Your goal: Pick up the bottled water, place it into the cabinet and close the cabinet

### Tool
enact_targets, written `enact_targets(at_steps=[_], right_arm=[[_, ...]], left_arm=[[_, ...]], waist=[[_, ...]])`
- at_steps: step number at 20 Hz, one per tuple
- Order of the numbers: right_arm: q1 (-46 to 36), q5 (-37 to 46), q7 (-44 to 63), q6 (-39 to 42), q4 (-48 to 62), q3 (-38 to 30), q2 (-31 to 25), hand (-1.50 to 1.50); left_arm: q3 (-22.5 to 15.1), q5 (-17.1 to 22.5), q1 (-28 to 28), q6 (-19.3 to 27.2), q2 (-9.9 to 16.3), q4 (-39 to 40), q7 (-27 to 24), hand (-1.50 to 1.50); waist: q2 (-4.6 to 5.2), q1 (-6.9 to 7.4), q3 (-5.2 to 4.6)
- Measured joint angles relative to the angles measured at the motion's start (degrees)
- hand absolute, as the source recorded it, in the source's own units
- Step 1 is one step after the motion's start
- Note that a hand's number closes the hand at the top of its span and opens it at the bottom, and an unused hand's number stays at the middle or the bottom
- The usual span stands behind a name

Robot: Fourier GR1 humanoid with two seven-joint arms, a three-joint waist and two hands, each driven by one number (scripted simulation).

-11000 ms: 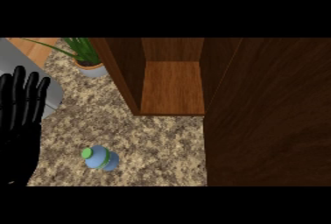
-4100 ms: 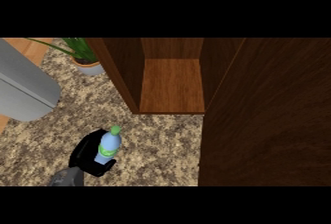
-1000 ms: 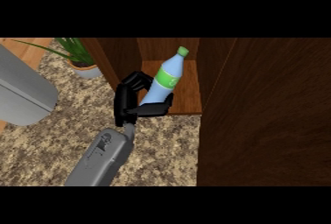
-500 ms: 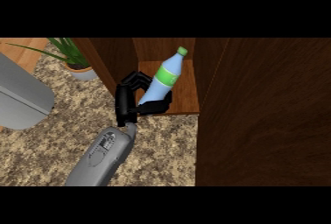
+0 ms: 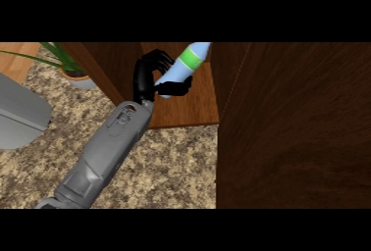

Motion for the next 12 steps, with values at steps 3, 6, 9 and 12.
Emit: enact_targets(at_steps=[3, 6, 9, 12], right_arm=[[-0.3, 0.3, -0.2, 0.0, 0.3, 0.1, 0.0, -1.50], [-0.4, 0.0, -0.7, 0.2, 0.6, -0.3, -0.1, -1.50], [-0.2, -0.3, -0.8, 0.1, 0.6, -0.4, 0.0, -1.50], [0.0, 0.1, -1.2, 0.1, 0.7, -0.1, 0.1, -1.50]], left_arm=[[1.2, -1.4, -4.2, 0.6, 0.0, 7.6, -2.1, 1.50], [2.4, -2.1, -6.9, 1.6, -0.8, 13.3, -4.0, -1.50], [4.0, -1.8, -8.6, 1.7, -1.3, 16.8, -6.3, -1.50], [5.5, -1.6, -10.1, 2.0, -1.6, 20.0, -8.2, -1.50]], waist=[[0.19, -0.07, -0.02], [0.06, 0.00, 0.06], [-0.16, 0.13, 0.16], [-0.24, 0.06, 0.24]])
